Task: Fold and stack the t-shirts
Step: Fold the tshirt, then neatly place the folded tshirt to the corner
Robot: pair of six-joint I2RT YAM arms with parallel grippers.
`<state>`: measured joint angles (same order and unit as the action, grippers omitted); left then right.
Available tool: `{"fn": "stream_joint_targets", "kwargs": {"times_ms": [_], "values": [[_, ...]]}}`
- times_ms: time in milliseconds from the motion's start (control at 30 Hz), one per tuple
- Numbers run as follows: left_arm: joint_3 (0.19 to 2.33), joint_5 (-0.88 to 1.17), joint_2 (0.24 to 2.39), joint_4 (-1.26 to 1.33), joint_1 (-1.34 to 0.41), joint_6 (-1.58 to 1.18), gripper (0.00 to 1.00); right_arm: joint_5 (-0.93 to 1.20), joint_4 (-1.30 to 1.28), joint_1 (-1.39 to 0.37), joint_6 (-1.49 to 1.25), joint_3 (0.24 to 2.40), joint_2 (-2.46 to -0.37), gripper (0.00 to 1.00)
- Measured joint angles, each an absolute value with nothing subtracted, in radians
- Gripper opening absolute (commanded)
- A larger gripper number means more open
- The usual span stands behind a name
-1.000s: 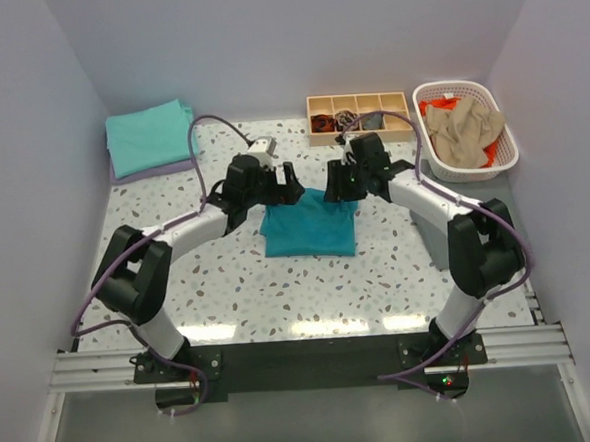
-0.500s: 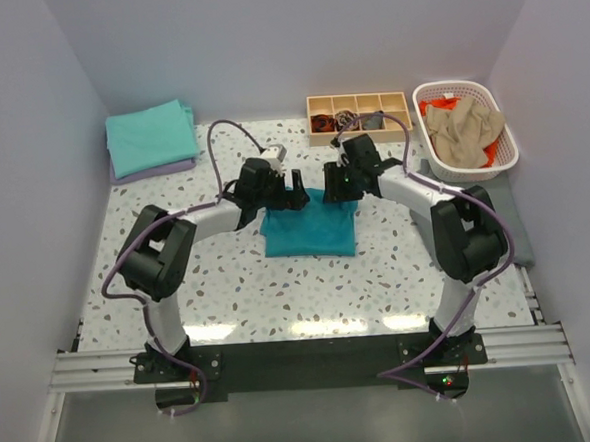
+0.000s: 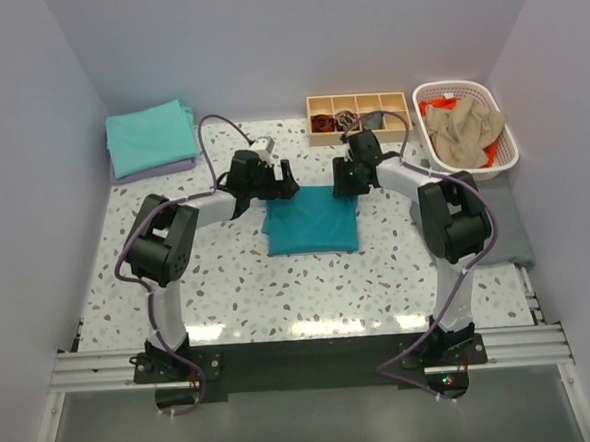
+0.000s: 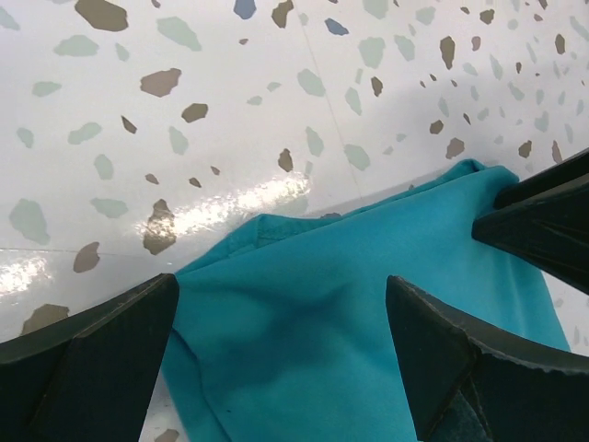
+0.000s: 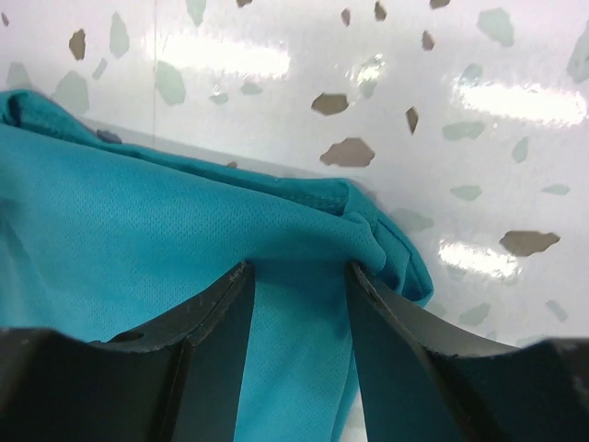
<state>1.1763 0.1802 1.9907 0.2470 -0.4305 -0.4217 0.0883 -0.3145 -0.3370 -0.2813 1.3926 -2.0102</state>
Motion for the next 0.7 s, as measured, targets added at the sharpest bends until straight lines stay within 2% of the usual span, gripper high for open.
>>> {"fn": "stream_joint_targets", "kwargs": {"times_ms": [367, 700], "values": [[1.193, 0.183, 2.047, 0.278, -0.410, -0.397, 1.00, 0.089, -0.314, -0.300, -0.260, 1.473, -2.069, 0.51], [1.174, 0.078, 1.970, 0.232, -0.410, -0.364, 1.00, 0.042, -0.336, -0.262, -0.220, 1.472, -1.984, 0.54]]}}
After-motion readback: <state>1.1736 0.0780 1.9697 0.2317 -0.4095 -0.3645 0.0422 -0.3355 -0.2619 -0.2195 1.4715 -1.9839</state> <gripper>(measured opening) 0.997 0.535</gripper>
